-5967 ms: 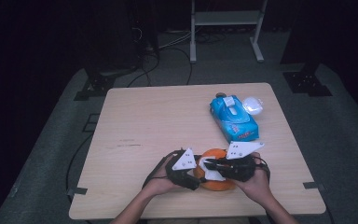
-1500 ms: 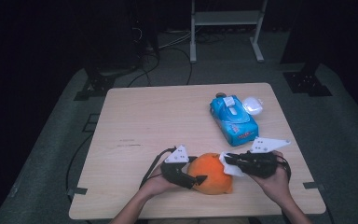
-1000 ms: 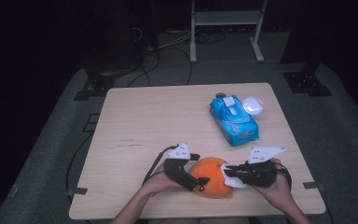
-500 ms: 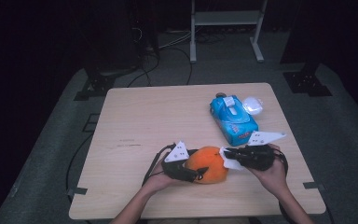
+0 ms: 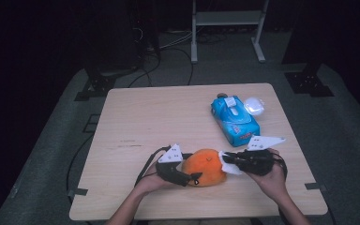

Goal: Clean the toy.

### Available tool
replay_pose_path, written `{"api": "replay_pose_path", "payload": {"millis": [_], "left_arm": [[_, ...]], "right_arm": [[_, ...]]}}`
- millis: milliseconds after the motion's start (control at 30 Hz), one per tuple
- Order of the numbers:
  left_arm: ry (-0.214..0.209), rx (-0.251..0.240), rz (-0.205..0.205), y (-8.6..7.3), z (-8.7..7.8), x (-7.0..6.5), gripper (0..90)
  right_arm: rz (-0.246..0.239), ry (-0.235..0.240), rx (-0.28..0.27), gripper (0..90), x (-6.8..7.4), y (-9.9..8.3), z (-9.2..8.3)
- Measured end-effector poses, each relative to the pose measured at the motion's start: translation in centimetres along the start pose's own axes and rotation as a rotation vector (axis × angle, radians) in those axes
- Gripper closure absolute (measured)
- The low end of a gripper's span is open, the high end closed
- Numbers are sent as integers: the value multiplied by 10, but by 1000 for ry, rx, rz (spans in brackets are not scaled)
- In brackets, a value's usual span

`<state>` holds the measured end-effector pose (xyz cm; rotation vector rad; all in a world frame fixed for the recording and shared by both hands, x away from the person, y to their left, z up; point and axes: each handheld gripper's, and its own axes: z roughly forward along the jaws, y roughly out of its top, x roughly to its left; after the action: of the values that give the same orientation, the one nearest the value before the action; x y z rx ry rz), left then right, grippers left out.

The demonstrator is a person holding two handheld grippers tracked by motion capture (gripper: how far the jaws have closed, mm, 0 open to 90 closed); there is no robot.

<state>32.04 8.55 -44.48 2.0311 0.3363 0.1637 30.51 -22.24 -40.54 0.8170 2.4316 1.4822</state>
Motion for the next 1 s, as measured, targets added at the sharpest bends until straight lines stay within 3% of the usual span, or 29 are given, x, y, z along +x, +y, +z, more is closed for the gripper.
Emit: {"api": "replay_pose_path", "payload": {"millis": [133, 333, 433, 567, 667, 767, 867, 1000], "left_arm": [[13, 6, 14, 4, 2, -5, 246], [25, 25, 62, 6, 3, -10, 248], [24, 21, 49, 5, 2, -9, 249], [18, 8, 39, 4, 3, -8, 250], [31, 14, 53, 9, 7, -13, 250], [39, 24, 71, 11, 8, -16, 250], [30, 11, 55, 7, 6, -14, 250], [31, 6, 40, 8, 7, -13, 250]], "right_arm": [[33, -1, 5, 828, -4, -8, -4], [-28, 41, -30, 827, 14, 9, 5], [-38, 26, -9, 827, 12, 8, 8], [28, 14, -4, 827, -4, -3, 2], [47, 19, -11, 828, -5, -3, 0], [5, 39, -22, 827, 8, 7, 6], [-39, 32, -10, 826, 13, 11, 10], [-1, 11, -1, 826, 3, 4, 6]]}}
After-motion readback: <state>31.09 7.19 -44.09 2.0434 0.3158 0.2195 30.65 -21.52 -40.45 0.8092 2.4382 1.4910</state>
